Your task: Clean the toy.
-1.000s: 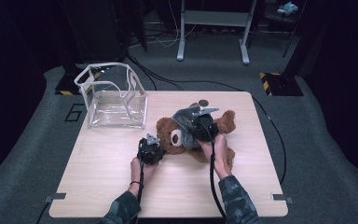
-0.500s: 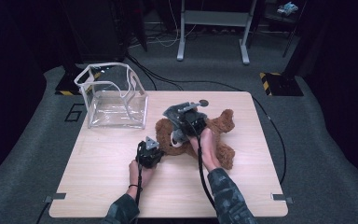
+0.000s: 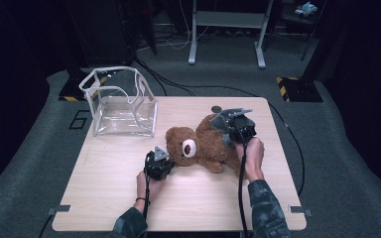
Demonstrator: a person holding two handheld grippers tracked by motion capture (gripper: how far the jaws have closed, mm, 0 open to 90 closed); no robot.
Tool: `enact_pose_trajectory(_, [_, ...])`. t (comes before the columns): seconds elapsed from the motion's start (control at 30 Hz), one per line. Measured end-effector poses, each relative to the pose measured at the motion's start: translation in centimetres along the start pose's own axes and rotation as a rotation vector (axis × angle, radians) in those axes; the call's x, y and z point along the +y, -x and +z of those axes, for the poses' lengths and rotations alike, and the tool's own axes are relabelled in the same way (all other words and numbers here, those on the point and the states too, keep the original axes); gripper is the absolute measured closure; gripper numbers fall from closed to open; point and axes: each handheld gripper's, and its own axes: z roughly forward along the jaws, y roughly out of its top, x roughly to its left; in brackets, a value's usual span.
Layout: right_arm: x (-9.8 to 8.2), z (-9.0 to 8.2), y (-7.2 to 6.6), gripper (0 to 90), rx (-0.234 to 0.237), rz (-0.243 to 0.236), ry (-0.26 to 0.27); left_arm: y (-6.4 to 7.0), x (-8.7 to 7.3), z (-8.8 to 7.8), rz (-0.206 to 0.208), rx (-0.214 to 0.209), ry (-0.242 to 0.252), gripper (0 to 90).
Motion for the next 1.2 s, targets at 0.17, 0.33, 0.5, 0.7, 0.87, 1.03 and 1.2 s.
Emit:
enact_pose_trajectory(0.17, [-0.1, -1.8, -0.5, 82.8, 0.049, 0.018, 0.068, 0.1, 0.0, 0.1, -0.003, -0.009, -0.008, 83.9])
enact_pose_trajectory(0.33, [0.9, -3.3, -3.9, 82.8, 0.177, -0.052, 0.136, 0.1, 0.0, 0.1, 0.009, -0.007, -0.012, 83.9])
enact_pose_trajectory(0.5, [0.0, 0.1, -1.7, 83.0, 0.145, 0.025, 0.073, 0.2, 0.0, 0.1, 0.015, -0.004, -0.009, 84.0])
enact_pose_trajectory(0.7, [-2.5, 2.4, 3.0, 82.8, 0.031, 0.110, -0.043, 0.1, 0.0, 0.1, 0.010, -0.005, -0.010, 84.0])
enact_pose_trajectory(0.87, [-3.1, 0.6, 3.5, 82.7, 0.029, 0.116, 0.007, 0.2, 0.0, 0.2, 0.014, -0.002, -0.003, 83.9])
enact_pose_trajectory(1.03, [-0.6, -3.1, 0.3, 82.5, 0.150, 0.037, 0.143, 0.2, 0.0, 0.1, 0.027, 0.005, -0.010, 83.9])
enact_pose_trajectory(1.2, [0.2, -1.1, -1.9, 82.6, 0.159, -0.014, 0.075, 0.4, 0.0, 0.1, 0.044, 0.011, -0.014, 83.9])
